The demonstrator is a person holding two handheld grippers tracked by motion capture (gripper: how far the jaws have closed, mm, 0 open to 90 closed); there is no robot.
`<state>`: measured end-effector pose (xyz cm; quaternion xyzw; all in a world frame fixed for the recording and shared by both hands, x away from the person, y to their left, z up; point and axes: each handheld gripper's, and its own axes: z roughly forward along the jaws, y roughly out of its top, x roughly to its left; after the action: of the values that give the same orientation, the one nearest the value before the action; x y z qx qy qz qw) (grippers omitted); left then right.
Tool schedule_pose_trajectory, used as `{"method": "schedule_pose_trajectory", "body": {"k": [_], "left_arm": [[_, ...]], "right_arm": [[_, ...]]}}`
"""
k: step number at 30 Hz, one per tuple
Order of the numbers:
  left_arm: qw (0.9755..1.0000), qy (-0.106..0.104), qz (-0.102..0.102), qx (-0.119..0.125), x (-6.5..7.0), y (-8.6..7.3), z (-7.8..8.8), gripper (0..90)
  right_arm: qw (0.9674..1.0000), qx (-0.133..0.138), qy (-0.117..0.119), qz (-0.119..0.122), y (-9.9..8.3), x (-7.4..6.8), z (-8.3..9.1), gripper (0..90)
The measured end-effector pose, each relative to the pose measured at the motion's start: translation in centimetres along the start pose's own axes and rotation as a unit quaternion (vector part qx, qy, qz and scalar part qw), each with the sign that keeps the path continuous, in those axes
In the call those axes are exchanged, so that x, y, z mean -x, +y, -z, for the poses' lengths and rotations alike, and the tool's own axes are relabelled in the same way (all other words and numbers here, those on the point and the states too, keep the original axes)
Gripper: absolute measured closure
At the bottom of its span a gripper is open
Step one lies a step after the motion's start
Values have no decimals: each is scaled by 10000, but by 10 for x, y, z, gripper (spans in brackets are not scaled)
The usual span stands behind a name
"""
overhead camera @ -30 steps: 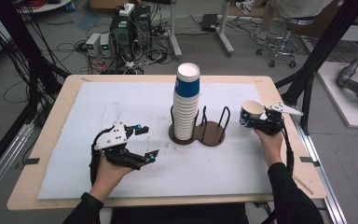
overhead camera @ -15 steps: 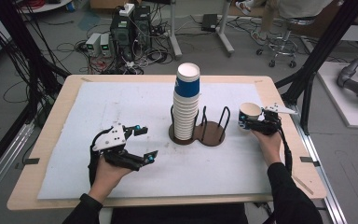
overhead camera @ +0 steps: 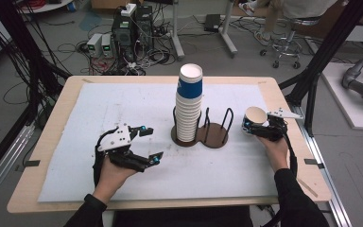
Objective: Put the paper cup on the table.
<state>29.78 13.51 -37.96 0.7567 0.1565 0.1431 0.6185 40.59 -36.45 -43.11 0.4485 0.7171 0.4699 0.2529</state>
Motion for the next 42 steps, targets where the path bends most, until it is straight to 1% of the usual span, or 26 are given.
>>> {"method": "schedule_pose_trajectory", "body": {"k": [1, 4, 5, 6, 9, 17, 20, 23, 25, 28, 31, 33, 37, 38, 40, 41, 42], "left_arm": [[10000, -6, 20, 4, 0, 0, -1, 140], [10000, -21, -8, -10, 0, 1, -2, 140], [10000, -31, 4, 0, 0, 1, -2, 140], [10000, -34, -13, -19, 0, 1, -3, 140], [10000, -35, 6, -5, 0, 1, -3, 140], [10000, -27, 18, -9, 0, 1, -2, 140], [10000, -30, 13, -11, 0, 1, -2, 140], [10000, -42, 8, -15, 0, 1, -2, 140], [10000, -33, 5, -15, -1, 1, -3, 140], [10000, -33, 10, -11, -2, 1, -3, 140], [10000, -30, 19, -11, -2, 1, -3, 140], [10000, -24, 17, -16, -3, 1, -2, 140], [10000, -8, 35, -13, -4, 1, -2, 140], [10000, -7, 27, -21, -4, 1, -3, 140], [10000, -10, 53, -22, -4, 0, -4, 140], [10000, -5, 45, -34, -5, 0, -4, 140], [10000, -8, 42, -43, -5, 0, -4, 140]], "right_arm": [[10000, -10, -16, 4, 0, 0, 0, 168], [10000, -84, -17, 8, 0, -1, 1, 165], [9999, -97, -34, -20, 0, -1, 1, 145], [9999, -122, -48, -18, 1, -1, 1, 144], [9997, -230, 17, -3, 1, -1, 2, 136], [9992, -390, -20, 7, 2, -4, 7, 132], [9990, -453, -36, -43, 2, -3, 10, 132], [9987, -501, -80, -46, 1, -2, 15, 132], [9987, -513, -56, -26, 0, -1, 20, 132], [9985, -539, -28, -98, -1, 1, 29, 132], [9985, -551, -1, -73, -3, 4, 39, 132], [9986, -516, 78, -84, -4, 4, 47, 132], [9991, -358, 244, -44, -3, 4, 64, 133], [9990, -277, 344, -6, -2, 4, 69, 133], [9989, -183, 434, 68, 0, 2, 76, 133], [9987, -135, 479, 58, 1, 0, 79, 133], [9983, -77, 584, 54, 4, -2, 83, 133]]}}
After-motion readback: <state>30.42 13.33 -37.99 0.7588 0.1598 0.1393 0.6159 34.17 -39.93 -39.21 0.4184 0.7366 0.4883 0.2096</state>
